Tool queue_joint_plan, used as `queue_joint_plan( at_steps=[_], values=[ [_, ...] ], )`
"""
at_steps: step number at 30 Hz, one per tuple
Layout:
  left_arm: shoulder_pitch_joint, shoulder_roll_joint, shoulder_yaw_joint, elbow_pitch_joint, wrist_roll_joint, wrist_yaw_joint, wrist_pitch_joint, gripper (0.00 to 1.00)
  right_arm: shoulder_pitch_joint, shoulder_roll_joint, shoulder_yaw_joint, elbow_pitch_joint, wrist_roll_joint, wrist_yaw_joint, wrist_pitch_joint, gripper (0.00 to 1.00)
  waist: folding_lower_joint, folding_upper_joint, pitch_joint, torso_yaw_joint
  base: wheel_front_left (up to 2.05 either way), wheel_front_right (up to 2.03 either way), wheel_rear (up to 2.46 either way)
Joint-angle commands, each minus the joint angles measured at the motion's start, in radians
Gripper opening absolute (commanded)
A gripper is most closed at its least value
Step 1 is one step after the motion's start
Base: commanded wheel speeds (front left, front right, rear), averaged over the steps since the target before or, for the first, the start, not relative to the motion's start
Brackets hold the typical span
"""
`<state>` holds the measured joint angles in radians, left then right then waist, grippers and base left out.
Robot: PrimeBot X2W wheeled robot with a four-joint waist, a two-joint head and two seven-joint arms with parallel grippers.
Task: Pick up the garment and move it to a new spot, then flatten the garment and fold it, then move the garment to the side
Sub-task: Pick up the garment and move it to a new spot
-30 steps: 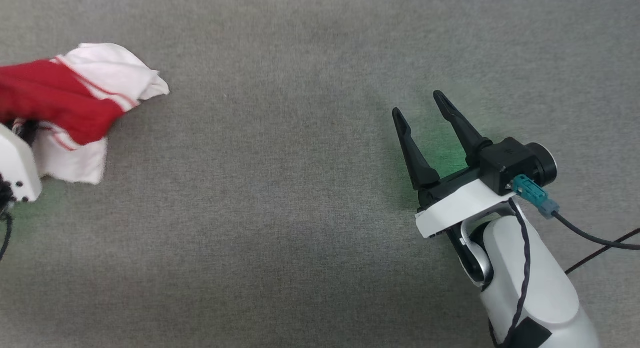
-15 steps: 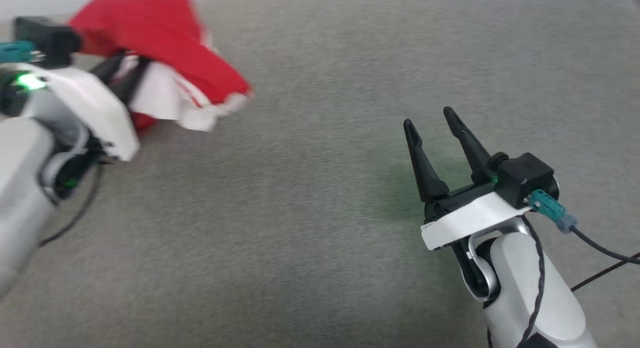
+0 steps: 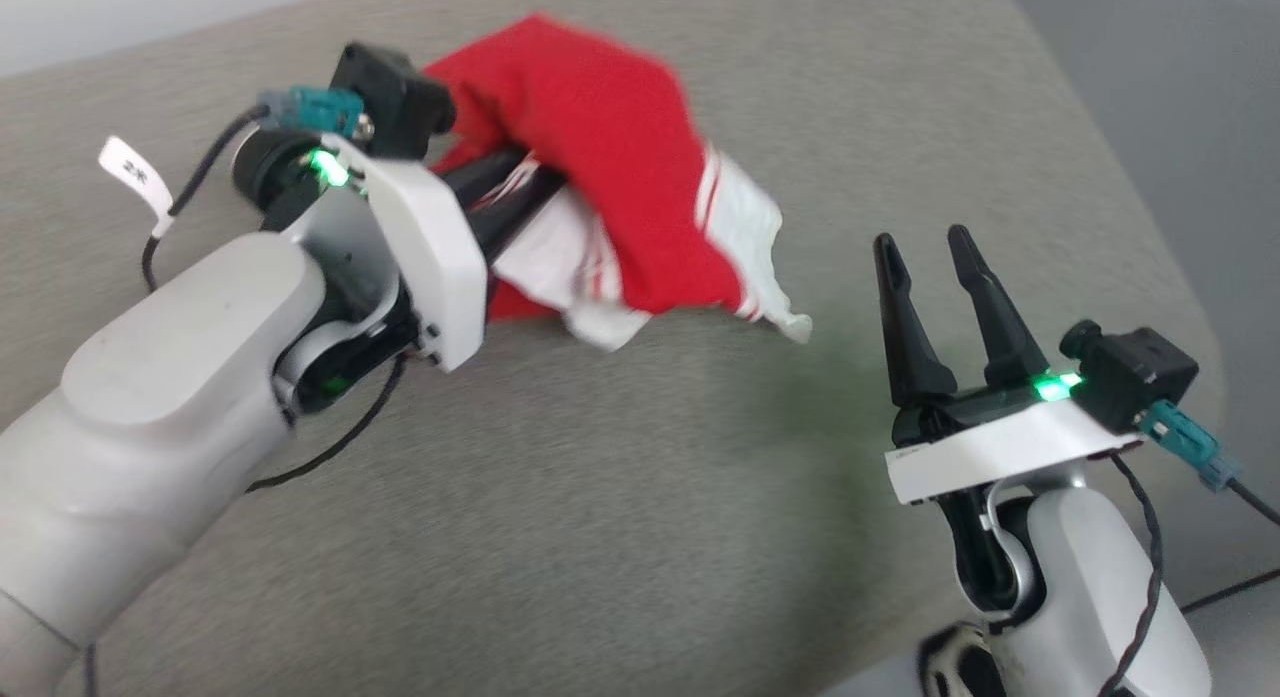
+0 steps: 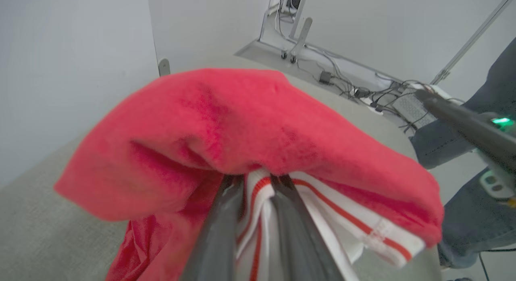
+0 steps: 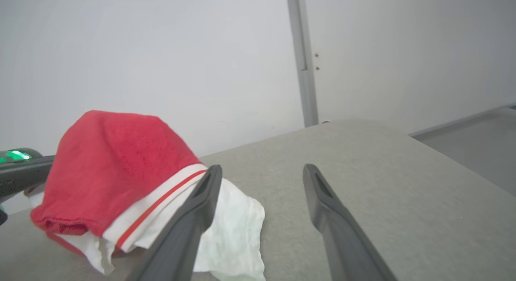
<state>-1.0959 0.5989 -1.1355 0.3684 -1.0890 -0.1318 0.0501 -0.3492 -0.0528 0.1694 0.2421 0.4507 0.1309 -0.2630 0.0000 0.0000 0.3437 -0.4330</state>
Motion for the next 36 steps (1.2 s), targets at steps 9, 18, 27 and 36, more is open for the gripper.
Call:
queue_joint_plan(
  at_steps=[9, 18, 27, 36],
  values=[
    [0.059, 0.079, -0.133, 0.091, 0.119, 0.002, 0.124, 0.0, 0.062, 0.003, -0.002, -0.012, 0.064, 0.0, -0.002, 1.0, 0.0, 0.0, 0.05, -0.147, 0.0, 0.0, 0.0],
    [0.135, 0.104, -0.17, 0.103, 0.253, 0.002, 0.362, 0.0, 0.088, 0.001, -0.018, -0.039, 0.112, 0.0, -0.002, 1.0, 0.0, 0.0, 0.085, -0.153, 0.0, 0.0, 0.0],
    [0.112, 0.122, -0.166, 0.121, 0.232, 0.003, 0.284, 1.0, 0.065, 0.001, 0.011, -0.024, 0.09, 0.0, -0.002, 1.0, 0.0, 0.0, 0.071, -0.144, 0.0, 0.0, 0.0],
    [0.062, 0.001, -0.067, 0.147, 0.061, 0.003, 0.001, 1.0, 0.035, 0.0, -0.038, 0.005, -0.025, 0.0, -0.002, 1.0, 0.0, 0.0, 0.004, 0.049, 0.0, 0.0, 0.0]
  ],
)
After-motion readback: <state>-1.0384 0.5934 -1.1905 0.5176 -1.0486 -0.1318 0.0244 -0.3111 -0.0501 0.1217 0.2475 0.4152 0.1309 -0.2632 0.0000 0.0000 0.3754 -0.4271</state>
